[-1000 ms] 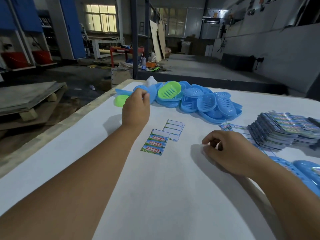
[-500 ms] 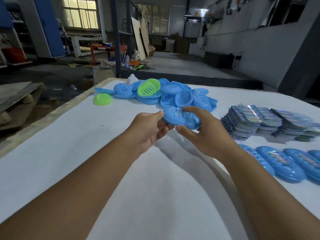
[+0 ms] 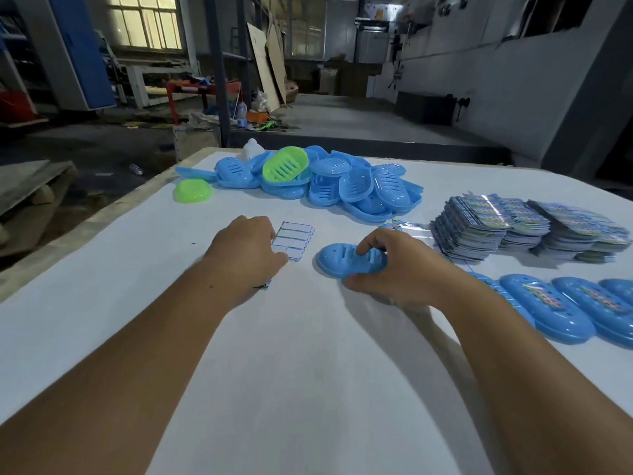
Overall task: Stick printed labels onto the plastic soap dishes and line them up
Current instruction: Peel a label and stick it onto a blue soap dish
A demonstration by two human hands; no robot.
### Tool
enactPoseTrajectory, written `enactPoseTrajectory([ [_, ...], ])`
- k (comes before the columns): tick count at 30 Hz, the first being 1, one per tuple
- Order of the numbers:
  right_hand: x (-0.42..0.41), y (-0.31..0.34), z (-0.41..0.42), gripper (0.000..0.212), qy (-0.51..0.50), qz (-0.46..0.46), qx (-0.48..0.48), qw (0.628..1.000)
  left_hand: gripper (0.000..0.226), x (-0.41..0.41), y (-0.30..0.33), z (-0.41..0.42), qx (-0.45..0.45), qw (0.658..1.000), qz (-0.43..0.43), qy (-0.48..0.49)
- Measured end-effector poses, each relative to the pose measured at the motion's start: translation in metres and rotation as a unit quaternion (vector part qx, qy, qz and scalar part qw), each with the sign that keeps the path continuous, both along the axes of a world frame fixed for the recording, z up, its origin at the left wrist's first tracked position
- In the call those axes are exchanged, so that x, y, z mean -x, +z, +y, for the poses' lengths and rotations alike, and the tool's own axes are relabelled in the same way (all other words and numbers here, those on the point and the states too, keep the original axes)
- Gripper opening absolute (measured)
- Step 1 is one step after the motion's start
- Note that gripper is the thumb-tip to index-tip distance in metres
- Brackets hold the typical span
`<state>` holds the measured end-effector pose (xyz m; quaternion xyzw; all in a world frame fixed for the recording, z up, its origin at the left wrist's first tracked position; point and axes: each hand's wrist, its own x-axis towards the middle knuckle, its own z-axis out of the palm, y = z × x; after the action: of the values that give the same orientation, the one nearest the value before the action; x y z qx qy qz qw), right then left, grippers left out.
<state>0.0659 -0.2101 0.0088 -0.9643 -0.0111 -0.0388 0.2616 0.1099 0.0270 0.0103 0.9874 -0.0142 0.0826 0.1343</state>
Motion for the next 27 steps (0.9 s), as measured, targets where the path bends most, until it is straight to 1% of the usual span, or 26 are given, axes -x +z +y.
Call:
enactPoseTrajectory([
  [2,0.001,0.000,0.001,0.055,0.001,0.009,0.010,1.000,0.053,0.000,0.004,0.000,0.024,1.000,0.017,0.007],
  [4,0.001,-0.001,0.001,0.053,0.001,0.009,0.014,1.000,0.058,-0.001,0.005,0.001,0.029,0.999,0.031,0.012],
  [10,0.003,0.002,0.001,0.049,0.011,0.010,0.013,1.000,0.045,-0.006,0.006,0.008,0.106,0.994,0.038,0.011],
  [13,0.005,0.003,0.001,0.048,0.019,0.011,0.020,1.000,0.046,-0.010,0.004,0.009,0.138,0.990,0.039,0.012],
  [19,0.007,0.004,0.002,0.046,0.021,0.011,0.025,0.999,0.050,-0.014,-0.003,0.009,0.262,0.965,0.019,0.027],
  [22,0.006,0.004,0.003,0.050,0.014,0.002,0.023,1.000,0.043,-0.011,-0.002,0.006,0.360,0.933,0.007,0.022],
  [24,0.005,0.006,0.006,0.051,0.006,-0.039,0.008,0.999,0.031,-0.010,0.004,0.003,0.388,0.921,-0.009,-0.006],
  [26,0.005,0.008,0.012,0.044,0.006,-0.098,-0.036,0.994,0.020,-0.006,0.013,-0.001,0.405,0.913,-0.022,-0.043],
  [27,0.005,0.010,0.015,0.041,0.011,-0.118,-0.075,0.990,0.017,-0.003,0.017,-0.004,0.417,0.906,-0.025,-0.061],
])
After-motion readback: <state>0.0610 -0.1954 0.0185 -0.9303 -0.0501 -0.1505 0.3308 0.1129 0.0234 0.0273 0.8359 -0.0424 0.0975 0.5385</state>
